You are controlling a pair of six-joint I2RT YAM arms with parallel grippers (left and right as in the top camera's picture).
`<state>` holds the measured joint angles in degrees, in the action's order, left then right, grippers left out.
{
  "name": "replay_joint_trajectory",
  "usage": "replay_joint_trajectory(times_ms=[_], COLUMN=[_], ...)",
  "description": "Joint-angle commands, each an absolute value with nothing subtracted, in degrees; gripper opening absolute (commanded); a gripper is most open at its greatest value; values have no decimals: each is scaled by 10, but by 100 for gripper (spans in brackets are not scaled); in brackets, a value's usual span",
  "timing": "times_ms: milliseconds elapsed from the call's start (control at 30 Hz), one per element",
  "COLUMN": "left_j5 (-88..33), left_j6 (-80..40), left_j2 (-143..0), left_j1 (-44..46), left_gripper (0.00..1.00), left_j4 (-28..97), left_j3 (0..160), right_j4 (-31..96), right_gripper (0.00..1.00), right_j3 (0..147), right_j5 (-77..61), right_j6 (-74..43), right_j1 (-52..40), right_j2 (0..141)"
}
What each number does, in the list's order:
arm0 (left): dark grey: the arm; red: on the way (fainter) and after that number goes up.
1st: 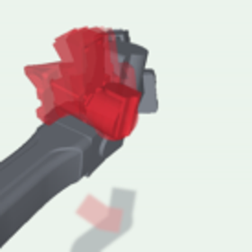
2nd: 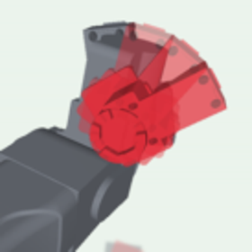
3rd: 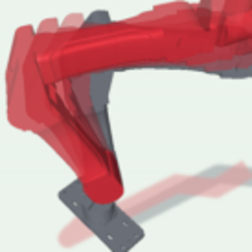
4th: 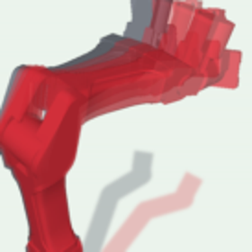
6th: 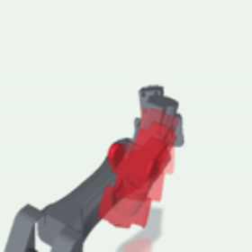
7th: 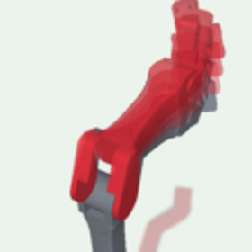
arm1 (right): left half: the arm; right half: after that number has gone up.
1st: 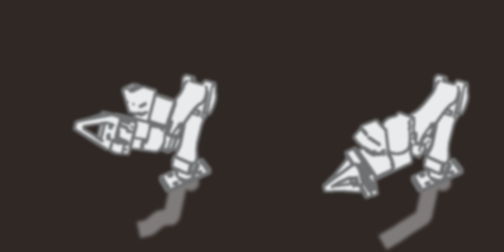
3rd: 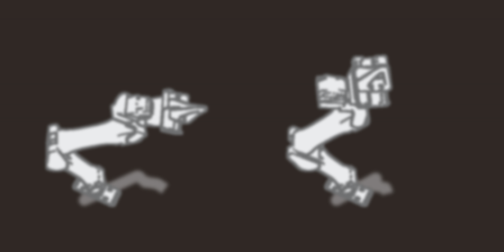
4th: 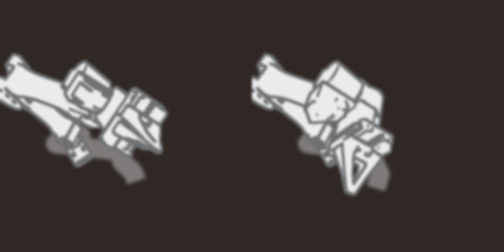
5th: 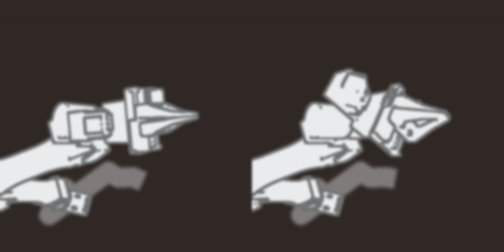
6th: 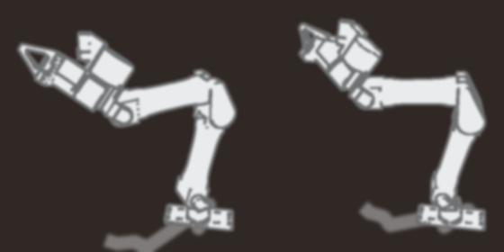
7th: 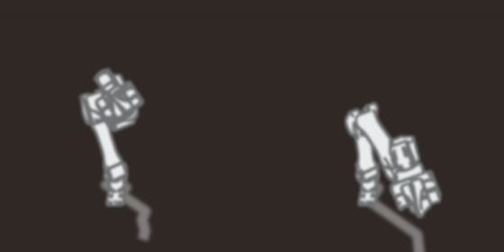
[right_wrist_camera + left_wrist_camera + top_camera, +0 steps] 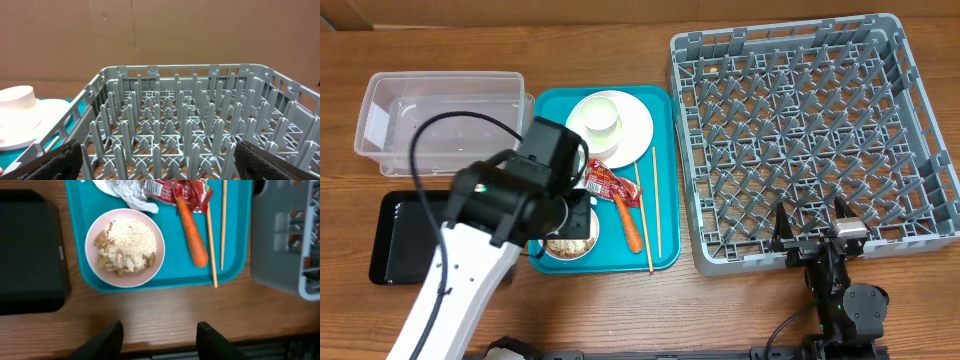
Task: Sort waste into correct bins and load items into the dishwasher
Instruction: 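Move the left gripper to the pink rice bowl and grasp its rim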
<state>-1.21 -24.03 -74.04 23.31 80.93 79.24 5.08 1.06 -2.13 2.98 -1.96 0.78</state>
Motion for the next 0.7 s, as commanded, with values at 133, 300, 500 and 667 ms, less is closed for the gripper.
replay_joint_trajectory(times_ms=[133,300,500,667], left_j5=[2,2,-1,-1], left_j6=[-296,-311,-324,-324], left_j2=[-735,-736,-750,-777], left_j1=[238,238,238,238], left_gripper=[50,50,52,52], left_j4=[714,642,579,543], left_j3=[686,613,569,540], right_j4=[46,46,46,46], right_gripper=[100,100,100,100], right_j3=[4,4,4,4], right_j5=[-22,-22,-22,-22], right_j6=[30,30,30,30], right_j1=[-18,-18,-18,-18], right_j2=[3,3,3,3])
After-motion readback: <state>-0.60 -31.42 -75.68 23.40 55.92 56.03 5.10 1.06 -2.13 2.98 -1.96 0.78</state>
